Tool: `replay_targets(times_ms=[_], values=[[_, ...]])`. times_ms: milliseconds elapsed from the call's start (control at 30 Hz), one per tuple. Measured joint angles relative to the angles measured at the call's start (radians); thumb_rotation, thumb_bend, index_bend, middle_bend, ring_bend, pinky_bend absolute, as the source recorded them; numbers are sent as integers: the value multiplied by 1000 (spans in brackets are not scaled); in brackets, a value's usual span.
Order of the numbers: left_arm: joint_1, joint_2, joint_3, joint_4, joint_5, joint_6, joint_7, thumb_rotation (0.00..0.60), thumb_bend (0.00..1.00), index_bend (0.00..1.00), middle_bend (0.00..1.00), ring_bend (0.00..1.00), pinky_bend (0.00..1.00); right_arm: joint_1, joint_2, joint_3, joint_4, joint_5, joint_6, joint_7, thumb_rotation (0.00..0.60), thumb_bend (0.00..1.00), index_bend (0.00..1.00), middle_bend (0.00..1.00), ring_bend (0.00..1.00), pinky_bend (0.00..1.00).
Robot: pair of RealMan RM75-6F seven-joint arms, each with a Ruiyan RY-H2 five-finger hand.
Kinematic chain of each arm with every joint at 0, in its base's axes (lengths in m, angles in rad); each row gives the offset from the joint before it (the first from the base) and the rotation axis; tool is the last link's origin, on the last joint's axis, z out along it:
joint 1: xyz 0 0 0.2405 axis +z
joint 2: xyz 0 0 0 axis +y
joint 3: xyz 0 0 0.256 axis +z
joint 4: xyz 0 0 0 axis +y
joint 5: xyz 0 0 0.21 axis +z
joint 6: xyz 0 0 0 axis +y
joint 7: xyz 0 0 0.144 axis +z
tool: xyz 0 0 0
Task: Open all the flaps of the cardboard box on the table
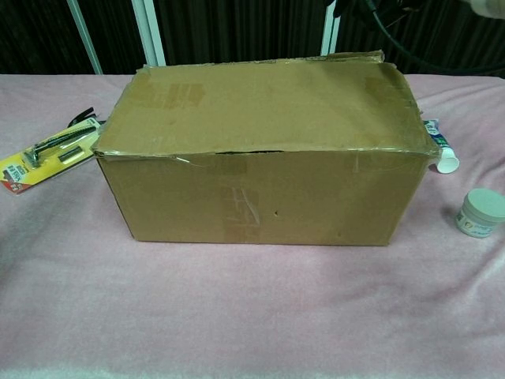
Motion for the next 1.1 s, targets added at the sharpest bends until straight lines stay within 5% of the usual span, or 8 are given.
replay_targets(times_ms=[733,1100], values=[[5,4,-18,-7,-6,-28,-19,600,172,0,0,0,0,44,-64,-70,23,72,39,3,600,837,272,347,322,375],[7,7,-26,-12,-7,-38,-22,600,173,0,0,0,0,55,-71,-82,14,82,48,16,600,838,272,504,558,565]])
